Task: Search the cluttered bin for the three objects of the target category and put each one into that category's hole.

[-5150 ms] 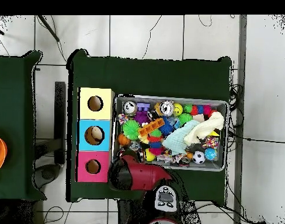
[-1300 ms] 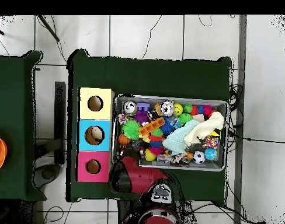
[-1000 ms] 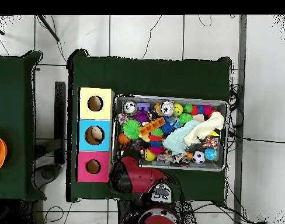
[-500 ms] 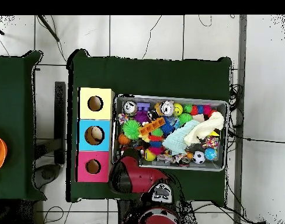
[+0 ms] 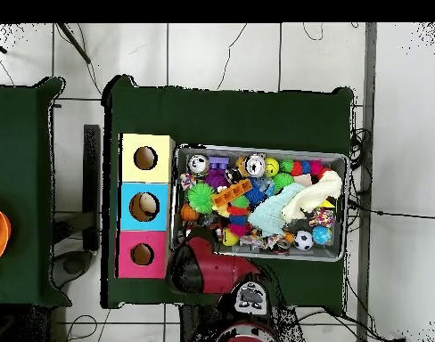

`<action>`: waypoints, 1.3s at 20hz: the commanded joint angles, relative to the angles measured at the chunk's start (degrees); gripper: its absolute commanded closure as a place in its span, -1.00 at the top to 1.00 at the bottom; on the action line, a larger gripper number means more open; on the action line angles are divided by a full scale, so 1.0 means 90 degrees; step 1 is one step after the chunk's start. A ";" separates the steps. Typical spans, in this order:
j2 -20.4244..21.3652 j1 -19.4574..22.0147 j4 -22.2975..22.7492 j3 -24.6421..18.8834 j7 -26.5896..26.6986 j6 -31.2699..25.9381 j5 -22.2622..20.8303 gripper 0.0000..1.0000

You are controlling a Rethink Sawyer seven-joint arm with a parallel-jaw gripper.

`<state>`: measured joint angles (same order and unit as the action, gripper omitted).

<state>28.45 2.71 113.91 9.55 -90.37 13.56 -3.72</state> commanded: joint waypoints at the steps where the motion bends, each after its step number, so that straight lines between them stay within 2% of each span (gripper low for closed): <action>1: 0.0741 0.0505 -0.0208 -0.0504 -0.0450 -0.1779 -0.0128 -1.00; 3: 0.1124 0.0727 -0.0214 -0.0662 -0.0214 -0.2427 -0.0186 -1.00; 7: 0.1446 0.0939 -0.0357 -0.0809 0.0079 -0.3232 -0.0252 -1.00; 19: 0.1484 0.0986 -0.0708 -0.0937 -0.0090 -0.3765 -0.0425 -1.00; 26: 0.1111 0.0130 -0.1249 -0.0252 -0.0819 -0.3967 -0.0220 -1.00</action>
<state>40.93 7.75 110.13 7.48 -90.37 -14.68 -5.42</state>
